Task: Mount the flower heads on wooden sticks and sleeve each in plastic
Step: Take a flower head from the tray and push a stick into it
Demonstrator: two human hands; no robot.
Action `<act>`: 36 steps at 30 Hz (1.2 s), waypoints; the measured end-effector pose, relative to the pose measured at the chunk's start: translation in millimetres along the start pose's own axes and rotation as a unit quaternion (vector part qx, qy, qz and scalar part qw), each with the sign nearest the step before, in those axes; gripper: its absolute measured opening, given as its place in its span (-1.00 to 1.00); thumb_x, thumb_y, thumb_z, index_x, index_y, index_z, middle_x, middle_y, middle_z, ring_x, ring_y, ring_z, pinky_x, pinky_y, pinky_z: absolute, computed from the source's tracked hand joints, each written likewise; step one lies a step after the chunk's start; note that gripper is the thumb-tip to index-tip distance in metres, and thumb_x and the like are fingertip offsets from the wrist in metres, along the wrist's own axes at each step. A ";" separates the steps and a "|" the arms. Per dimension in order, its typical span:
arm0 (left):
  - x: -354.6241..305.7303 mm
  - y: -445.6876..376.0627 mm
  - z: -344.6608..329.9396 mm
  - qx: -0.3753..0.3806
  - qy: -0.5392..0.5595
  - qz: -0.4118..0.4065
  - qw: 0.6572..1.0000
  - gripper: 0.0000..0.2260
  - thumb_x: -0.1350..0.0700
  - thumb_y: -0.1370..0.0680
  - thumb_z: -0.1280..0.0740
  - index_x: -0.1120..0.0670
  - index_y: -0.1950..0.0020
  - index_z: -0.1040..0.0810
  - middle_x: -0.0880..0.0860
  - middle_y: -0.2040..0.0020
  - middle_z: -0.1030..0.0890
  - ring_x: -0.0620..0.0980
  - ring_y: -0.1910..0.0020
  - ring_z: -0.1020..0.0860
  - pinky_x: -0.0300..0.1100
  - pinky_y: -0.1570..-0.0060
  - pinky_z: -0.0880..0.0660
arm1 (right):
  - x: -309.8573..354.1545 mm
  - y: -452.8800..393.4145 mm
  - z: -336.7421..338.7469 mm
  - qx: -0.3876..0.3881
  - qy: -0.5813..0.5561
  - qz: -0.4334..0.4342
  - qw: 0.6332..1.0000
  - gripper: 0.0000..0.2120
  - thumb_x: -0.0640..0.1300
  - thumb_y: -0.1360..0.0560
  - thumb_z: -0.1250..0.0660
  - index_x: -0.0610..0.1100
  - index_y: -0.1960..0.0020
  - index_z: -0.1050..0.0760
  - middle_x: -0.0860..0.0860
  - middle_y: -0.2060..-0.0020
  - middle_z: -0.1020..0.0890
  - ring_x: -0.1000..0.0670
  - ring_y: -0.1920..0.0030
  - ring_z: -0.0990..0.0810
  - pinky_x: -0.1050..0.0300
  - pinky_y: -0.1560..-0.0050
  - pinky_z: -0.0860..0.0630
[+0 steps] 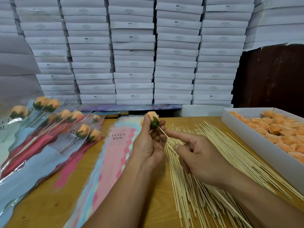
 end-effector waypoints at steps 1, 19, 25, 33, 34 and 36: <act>0.2 0.2 -0.1 0.002 0.001 0.002 1.000 -0.76 -0.03 -0.59 -0.36 0.15 -0.02 -0.56 0.12 0.24 -0.69 -0.12 0.42 -0.59 -0.32 0.43 -0.50 | 0.4 0.2 -0.5 0.003 0.003 0.001 1.000 -0.53 -0.26 -0.65 -0.20 0.23 -0.40 -0.44 0.03 0.57 -0.45 0.05 0.52 -0.38 0.17 0.44 -0.41; 0.6 -0.2 -0.4 0.007 0.000 -0.001 1.000 -0.74 -0.02 -0.57 -0.37 0.17 -0.06 -0.55 0.13 0.25 -0.69 -0.13 0.44 -0.59 -0.33 0.45 -0.50 | 1.1 0.5 0.4 0.004 0.010 0.011 1.000 -0.53 -0.23 -0.66 -0.20 0.31 -0.36 -0.44 0.02 0.57 -0.47 0.08 0.53 -0.41 0.16 0.42 -0.43; 1.2 1.0 -1.2 0.009 -0.001 0.001 1.000 -0.74 -0.02 -0.57 -0.37 0.18 -0.05 -0.55 0.13 0.26 -0.68 -0.12 0.46 -0.57 -0.35 0.50 -0.47 | 2.4 0.3 0.7 0.004 0.008 0.013 1.000 -0.51 -0.24 -0.66 -0.19 0.35 -0.32 -0.42 0.02 0.57 -0.46 0.06 0.52 -0.40 0.15 0.43 -0.43; -0.2 4.2 -1.2 0.005 -0.018 -0.003 1.000 -0.77 0.01 -0.57 -0.37 0.17 -0.05 -0.56 0.14 0.24 -0.68 -0.10 0.42 -0.55 -0.34 0.50 -0.45 | 1.5 -0.1 1.4 0.003 0.015 0.016 1.000 -0.51 -0.23 -0.67 -0.19 0.37 -0.32 -0.40 0.02 0.56 -0.47 0.06 0.52 -0.41 0.17 0.43 -0.44; -0.5 4.7 -1.3 0.004 -0.025 -0.004 1.000 -0.78 0.01 -0.58 -0.37 0.16 -0.05 -0.56 0.13 0.24 -0.68 -0.10 0.40 -0.54 -0.34 0.50 -0.44 | 0.7 -0.3 1.4 0.002 0.016 0.015 1.000 -0.51 -0.23 -0.67 -0.19 0.35 -0.35 -0.40 0.02 0.56 -0.47 0.08 0.53 -0.41 0.19 0.44 -0.43; -0.5 5.9 -1.7 0.000 -0.038 -0.004 0.999 -0.79 0.01 -0.58 -0.37 0.16 -0.05 -0.57 0.12 0.24 -0.68 -0.08 0.35 -0.52 -0.33 0.50 -0.42 | -1.7 -0.9 1.6 0.000 0.014 0.011 1.000 -0.53 -0.22 -0.67 -0.19 0.31 -0.38 -0.39 0.02 0.56 -0.48 0.09 0.53 -0.41 0.20 0.44 -0.43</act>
Point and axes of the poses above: each hand's wrist, its own y-axis away from the middle knuckle, its own z-axis out of the back of the hand, x = y × z, the point moved 9 cm from there along -y, towards the middle knuckle
